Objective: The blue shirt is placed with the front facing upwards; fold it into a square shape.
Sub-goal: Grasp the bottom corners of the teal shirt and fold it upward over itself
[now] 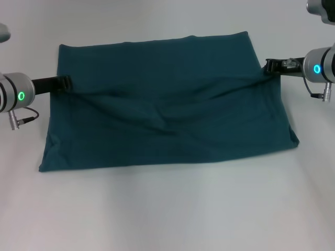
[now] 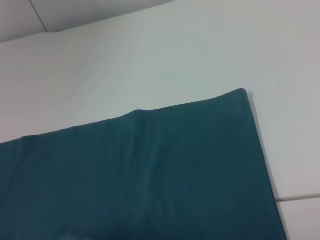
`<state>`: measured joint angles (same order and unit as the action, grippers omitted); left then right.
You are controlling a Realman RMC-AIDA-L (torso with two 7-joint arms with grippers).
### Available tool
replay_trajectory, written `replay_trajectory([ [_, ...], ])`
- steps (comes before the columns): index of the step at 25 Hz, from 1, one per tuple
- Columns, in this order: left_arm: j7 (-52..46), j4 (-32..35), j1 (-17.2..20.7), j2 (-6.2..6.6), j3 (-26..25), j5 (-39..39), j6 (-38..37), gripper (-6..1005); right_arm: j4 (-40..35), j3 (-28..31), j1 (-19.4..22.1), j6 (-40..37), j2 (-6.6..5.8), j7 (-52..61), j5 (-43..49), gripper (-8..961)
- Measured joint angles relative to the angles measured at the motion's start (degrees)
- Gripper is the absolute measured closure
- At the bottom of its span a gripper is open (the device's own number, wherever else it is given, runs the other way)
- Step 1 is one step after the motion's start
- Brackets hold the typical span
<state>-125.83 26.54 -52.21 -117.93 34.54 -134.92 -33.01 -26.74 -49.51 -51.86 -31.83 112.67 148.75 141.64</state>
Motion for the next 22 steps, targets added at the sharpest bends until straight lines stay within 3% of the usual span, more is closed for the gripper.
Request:
replay_trajectory([
  [9, 1.4, 0.0, 0.1, -0.31, 0.1, 0.0, 0.3, 950, 0.4, -0.8, 0.0, 1.1, 0.6, 0.0, -0.1, 914],
  [14, 1.6, 0.0, 0.4, -0.55, -0.1, 0.3, 0.8, 941, 0.4, -0.8, 0.4, 0.9, 0.19, -0.7, -0.1, 913],
  [16, 1.3, 0.0, 0.6, -0.55, -0.4, 0.4, 0.9, 907, 0.4, -0.9, 0.5, 0.9, 0.07, -0.8, -0.1, 913],
  [20, 0.2, 0.0, 1.0, -0.47, -0.2, 0.4, 0.9, 839, 0.8, -0.9, 0.6, 1.0, 0.04, -0.9, 0.0, 772],
  [22, 0.1, 0.1, 1.2, -0.49, -0.2, 0.5, 0.8, 610, 0.8, -0.9, 0.6, 1.0, 0.03, -0.9, 0.6, 701],
])
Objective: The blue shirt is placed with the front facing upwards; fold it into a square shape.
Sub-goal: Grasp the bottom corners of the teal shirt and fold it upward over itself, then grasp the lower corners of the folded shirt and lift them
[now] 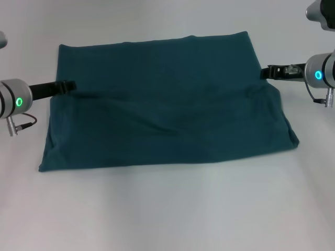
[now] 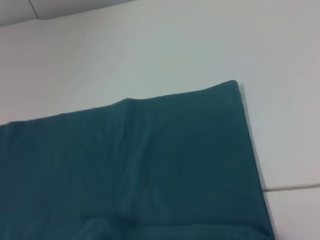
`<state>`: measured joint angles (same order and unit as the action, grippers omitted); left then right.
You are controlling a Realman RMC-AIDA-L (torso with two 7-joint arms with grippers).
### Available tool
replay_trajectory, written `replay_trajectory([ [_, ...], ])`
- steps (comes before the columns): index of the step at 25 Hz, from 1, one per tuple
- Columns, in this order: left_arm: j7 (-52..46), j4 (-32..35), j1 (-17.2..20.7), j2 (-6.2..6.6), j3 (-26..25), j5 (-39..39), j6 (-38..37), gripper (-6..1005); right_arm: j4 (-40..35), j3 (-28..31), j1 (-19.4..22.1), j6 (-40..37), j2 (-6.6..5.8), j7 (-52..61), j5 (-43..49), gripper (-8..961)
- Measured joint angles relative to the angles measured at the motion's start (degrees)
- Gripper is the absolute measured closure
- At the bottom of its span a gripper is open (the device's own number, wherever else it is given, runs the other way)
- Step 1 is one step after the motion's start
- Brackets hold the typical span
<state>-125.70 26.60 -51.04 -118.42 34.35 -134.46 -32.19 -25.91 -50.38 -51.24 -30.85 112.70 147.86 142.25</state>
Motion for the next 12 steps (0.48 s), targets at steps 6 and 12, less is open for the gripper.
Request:
replay_trajectory([
  [6, -0.8, 0.3, 0.9, -0.23, -0.2, 0.0, -0.3, 557, -0.6, 0.5, 0.0, -3.2, -0.35, 0.3, 2.2, 405],
  [12, -8.4, 5.7, 4.6, -0.28, -0.2, 1.0, -7.1, 513, -9.0, 1.4, 4.4, -16.7, -0.32, -3.2, -6.3, 219],
])
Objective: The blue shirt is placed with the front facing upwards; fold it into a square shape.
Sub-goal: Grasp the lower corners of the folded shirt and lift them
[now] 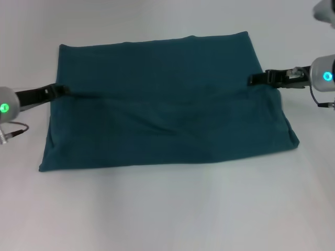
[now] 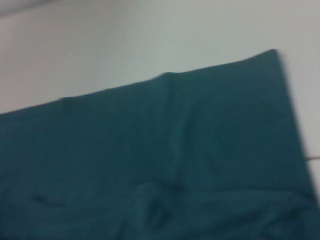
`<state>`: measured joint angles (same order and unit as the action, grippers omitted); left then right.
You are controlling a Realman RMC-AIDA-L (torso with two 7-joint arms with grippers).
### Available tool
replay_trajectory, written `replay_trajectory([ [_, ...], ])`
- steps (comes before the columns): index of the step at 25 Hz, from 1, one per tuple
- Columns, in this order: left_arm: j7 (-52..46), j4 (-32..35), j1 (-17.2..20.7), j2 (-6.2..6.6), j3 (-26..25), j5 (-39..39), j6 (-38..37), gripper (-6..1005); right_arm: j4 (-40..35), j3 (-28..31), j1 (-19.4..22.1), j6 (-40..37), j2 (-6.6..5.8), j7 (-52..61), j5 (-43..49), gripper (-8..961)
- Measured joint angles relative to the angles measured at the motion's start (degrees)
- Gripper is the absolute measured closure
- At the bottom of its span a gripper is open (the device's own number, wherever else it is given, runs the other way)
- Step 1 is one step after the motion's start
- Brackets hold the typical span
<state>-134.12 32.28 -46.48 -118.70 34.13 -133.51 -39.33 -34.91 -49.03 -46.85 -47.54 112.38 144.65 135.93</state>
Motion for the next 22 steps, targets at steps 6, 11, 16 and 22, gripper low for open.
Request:
replay_trajectory([
  [6, -6.2, 5.7, 7.2, 1.09, -0.1, 7.4, -13.8, 516, -8.4, 0.1, 9.9, -14.0, 1.02, -8.1, -18.4, 171],
  [11, -6.6, 5.8, 13.3, 2.29, -0.2, 15.8, -22.0, 519, -8.1, 0.6, 15.9, -22.1, 0.57, -13.4, -24.6, 146],
  [16, -5.0, 5.1, 17.5, 3.05, -0.2, 20.8, -29.7, 524, -8.1, 3.4, 19.1, -28.5, 0.79, -17.1, -25.6, 146],
  [22, -1.6, 4.3, 18.6, 3.55, -1.8, 22.1, -34.6, 425, -8.1, 5.0, 19.6, -29.5, 1.05, -19.5, -25.6, 146],
])
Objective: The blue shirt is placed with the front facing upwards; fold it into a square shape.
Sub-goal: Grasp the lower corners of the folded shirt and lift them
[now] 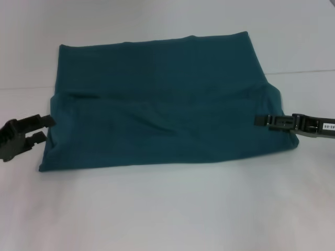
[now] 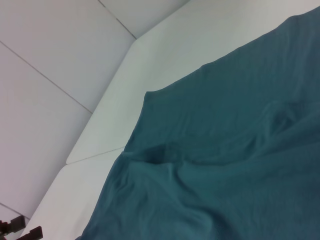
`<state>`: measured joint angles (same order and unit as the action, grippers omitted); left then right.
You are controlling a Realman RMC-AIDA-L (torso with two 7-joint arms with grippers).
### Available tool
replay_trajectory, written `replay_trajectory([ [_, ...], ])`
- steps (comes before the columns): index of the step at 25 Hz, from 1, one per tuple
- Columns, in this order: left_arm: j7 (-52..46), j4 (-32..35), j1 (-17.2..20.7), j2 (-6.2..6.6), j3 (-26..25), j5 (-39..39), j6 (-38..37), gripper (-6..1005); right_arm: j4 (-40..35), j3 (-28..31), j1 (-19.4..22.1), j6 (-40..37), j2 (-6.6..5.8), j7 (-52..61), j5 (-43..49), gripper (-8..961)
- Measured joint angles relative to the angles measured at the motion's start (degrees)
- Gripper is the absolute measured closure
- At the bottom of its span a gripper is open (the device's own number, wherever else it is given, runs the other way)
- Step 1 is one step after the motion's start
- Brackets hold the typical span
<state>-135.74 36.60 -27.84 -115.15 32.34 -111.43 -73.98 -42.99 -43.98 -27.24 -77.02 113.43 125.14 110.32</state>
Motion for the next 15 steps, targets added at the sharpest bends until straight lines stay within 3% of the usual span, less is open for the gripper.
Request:
replay_trajectory([
  [13, -1.8, -4.4, 0.6, -0.5, -0.9, -0.9, 5.9, 131, 0.0, 0.1, -0.1, -0.5, 0.33, -2.3, 0.0, 147],
  [15, -2.6, -4.9, 0.6, -0.51, -0.8, -1.1, 6.5, 130, 0.0, 0.2, -0.1, -0.5, 0.33, -2.2, 0.0, 147],
])
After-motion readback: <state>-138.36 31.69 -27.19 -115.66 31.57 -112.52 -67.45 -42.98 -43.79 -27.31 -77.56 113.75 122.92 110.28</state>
